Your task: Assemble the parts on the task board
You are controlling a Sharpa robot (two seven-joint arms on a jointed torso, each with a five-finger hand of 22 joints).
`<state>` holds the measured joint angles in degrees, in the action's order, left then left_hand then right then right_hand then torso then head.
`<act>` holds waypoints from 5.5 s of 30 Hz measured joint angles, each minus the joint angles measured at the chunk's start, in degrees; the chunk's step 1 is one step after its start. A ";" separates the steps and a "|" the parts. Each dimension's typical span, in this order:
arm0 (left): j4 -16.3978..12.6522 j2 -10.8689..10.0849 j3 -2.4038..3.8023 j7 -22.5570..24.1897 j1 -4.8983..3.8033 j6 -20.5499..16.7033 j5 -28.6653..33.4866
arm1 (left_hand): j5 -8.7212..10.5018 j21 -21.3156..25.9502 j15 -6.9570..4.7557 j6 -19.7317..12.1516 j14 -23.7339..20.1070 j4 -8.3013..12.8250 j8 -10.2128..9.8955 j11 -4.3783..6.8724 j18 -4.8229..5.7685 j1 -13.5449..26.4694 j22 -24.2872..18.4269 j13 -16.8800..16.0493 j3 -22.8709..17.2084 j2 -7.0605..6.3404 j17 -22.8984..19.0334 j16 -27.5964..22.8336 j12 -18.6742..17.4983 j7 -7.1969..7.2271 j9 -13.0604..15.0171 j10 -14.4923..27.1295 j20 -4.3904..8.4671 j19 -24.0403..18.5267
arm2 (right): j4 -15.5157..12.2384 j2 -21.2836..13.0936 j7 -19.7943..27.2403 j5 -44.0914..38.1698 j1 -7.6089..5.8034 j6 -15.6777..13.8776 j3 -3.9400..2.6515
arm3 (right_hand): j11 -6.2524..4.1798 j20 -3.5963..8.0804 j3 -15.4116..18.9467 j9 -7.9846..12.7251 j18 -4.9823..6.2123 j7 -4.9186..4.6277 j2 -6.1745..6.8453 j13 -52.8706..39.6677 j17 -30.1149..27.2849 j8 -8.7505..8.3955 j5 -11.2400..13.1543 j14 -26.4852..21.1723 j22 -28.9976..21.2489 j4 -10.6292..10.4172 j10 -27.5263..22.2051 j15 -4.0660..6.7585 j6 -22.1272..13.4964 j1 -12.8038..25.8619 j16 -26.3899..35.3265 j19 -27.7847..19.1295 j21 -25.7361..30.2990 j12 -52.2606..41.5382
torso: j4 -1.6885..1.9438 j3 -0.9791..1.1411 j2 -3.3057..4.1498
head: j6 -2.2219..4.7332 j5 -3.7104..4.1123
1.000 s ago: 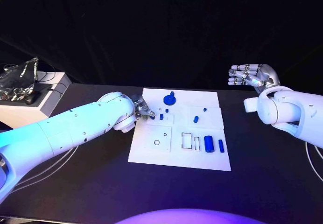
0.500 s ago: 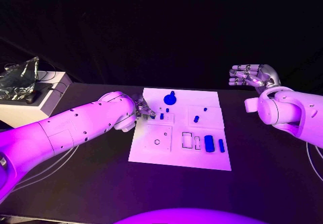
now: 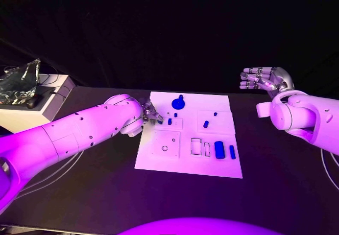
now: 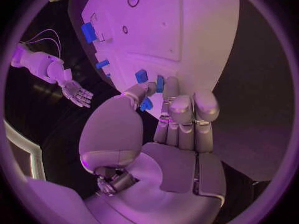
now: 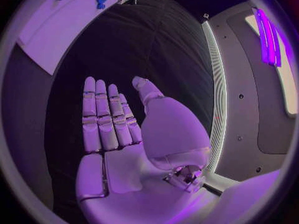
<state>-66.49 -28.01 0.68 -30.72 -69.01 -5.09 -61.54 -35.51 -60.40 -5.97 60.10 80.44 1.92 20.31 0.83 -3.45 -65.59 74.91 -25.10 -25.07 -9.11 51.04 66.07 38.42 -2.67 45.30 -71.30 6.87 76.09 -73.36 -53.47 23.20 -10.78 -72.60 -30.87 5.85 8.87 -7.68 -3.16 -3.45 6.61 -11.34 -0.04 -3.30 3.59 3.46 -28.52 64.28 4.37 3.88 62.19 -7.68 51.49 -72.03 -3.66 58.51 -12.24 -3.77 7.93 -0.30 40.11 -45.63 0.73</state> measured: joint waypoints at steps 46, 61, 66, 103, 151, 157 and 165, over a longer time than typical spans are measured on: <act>0.06 1.10 -0.04 -0.36 0.01 -0.12 -3.55 | 0.36 -2.23 -0.69 0.82 0.52 1.47 5.53 -0.83 0.86 -0.89 0.00 2.39 7.06 0.89 6.23 3.94 2.00 0.00 -0.18 -1.44 0.81 0.81 | 0.30 0.18 -0.08 -0.02 0.01 0.01 0.00 | 0.21 -0.20 0.70 0.04 -0.01 -0.62 0.00 0.00 -0.03 0.00 -0.23 -0.20 -0.04 -0.09 -0.20 -0.21 -1.44 0.00 0.00 -0.20 -0.23 0.00 | 0.03 -0.05 -0.02 | -0.62 0.44; -0.05 1.20 -0.04 -0.46 0.00 0.10 -4.06 | 0.47 -2.51 -0.90 0.61 0.75 1.71 7.12 -1.02 0.86 -0.89 0.00 4.95 7.30 0.89 7.34 4.38 2.62 0.21 0.21 -1.83 0.81 0.81 | 0.25 0.16 -0.08 -0.02 0.01 0.01 0.00 | 0.42 -0.41 0.70 0.04 -0.01 -0.64 0.00 -0.01 -0.03 0.00 -0.56 -0.41 -0.04 -0.08 -0.41 -0.42 -1.86 0.00 0.00 -0.40 -0.23 0.00 | 0.04 -0.04 -0.02 | -0.73 0.43; 0.03 1.22 -0.04 -0.59 0.01 0.38 -4.23 | 0.52 -2.67 -0.89 0.61 0.76 1.74 7.57 -1.02 0.86 -0.89 0.00 5.71 7.27 0.89 7.51 4.38 2.79 0.21 0.19 -1.83 0.81 0.81 | 0.24 0.17 -0.08 -0.02 0.01 0.01 0.00 | 0.42 -0.41 0.70 0.04 -0.01 -0.64 0.00 -0.01 -0.03 0.00 -0.56 -0.41 -0.04 -0.08 -0.41 -0.42 -1.86 0.00 0.00 -0.40 -0.23 0.00 | 0.07 -0.07 -0.02 | -0.78 0.42; 1.02 1.61 -0.24 -0.72 0.33 0.68 -3.70 | 1.69 0.49 -1.22 1.69 0.24 -7.19 9.52 3.85 0.85 -4.01 0.00 6.17 28.34 7.48 2.34 1.10 6.01 4.38 0.51 -3.01 0.71 0.07 | 0.10 0.24 -0.06 -0.03 0.01 0.04 0.00 | 0.42 -0.41 0.86 0.08 -0.01 -0.88 0.00 -0.01 -0.02 0.00 -0.55 -0.40 -0.04 -0.24 -0.82 -0.41 -2.11 0.00 0.00 -0.40 -0.45 0.00 | 0.04 -0.03 0.03 | -0.58 0.35; -2.88 -1.53 0.69 -1.03 0.53 -1.76 -2.34 | 10.95 1.11 -1.09 1.00 0.10 -18.29 11.77 3.68 0.85 0.11 0.00 7.05 35.12 5.32 2.36 1.38 7.46 4.29 0.96 -2.41 0.60 -0.03 | 0.16 0.29 -0.08 -0.06 0.22 0.11 0.00 | 0.42 -0.41 1.01 0.12 -0.02 -1.03 -0.31 -0.01 -0.01 0.00 -0.55 -0.81 -0.03 0.87 -0.81 -0.42 -2.66 -0.31 0.00 -0.81 -0.45 0.00 | 0.04 -0.12 0.02 | -0.70 0.57; -3.32 -1.92 1.54 -0.49 0.59 -2.83 -1.52 | 14.65 2.22 -0.87 0.44 -0.12 -18.36 11.71 3.24 0.85 1.48 0.00 7.18 33.34 4.40 1.34 0.54 7.46 3.74 0.66 -1.96 0.23 -0.41 | 0.16 0.31 -0.08 -0.07 0.26 0.12 0.00 | 0.42 -0.41 1.01 0.12 -0.02 -1.20 -0.31 -0.01 -0.01 0.00 -0.55 -0.81 -0.03 0.87 -0.81 -0.42 -2.84 -0.31 0.00 -0.81 -0.45 0.00 | 0.05 -0.09 0.02 | -0.65 0.50; -3.76 -3.22 3.30 5.68 0.55 -6.71 2.59 | 14.65 26.49 5.48 -9.98 -13.59 -15.94 1.78 -3.68 -1.80 -5.74 -5.45 11.55 33.11 8.21 -11.05 -11.87 0.20 -3.83 -10.03 11.65 -5.60 -14.95 | 0.09 0.17 -0.08 -0.08 0.28 0.12 0.00 | 0.62 -0.41 0.90 0.12 -0.02 -1.02 -0.31 -0.01 -0.01 0.00 -0.55 -0.81 -0.03 1.29 -1.02 -0.42 -3.06 -0.31 0.00 -0.81 -0.45 0.00 | 0.10 -0.04 0.02 | -0.48 0.69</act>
<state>-70.26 -31.23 3.97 -25.04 -68.46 -11.80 -58.95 -20.86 -33.91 -0.48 50.12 66.85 -14.02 22.08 -2.85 -5.25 -71.33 69.45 -13.55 8.04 -0.90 39.99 54.20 38.62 -6.50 35.27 -59.65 1.26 61.13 -73.27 -53.30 23.12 -10.87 -72.32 -30.76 5.85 9.49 -8.10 -2.26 -3.33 6.60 -12.35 -0.35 -3.31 3.57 3.46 -29.06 63.47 4.34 5.17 61.18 -8.10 48.43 -72.34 -3.66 57.70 -12.69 -3.77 8.03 -0.34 40.13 -46.12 1.41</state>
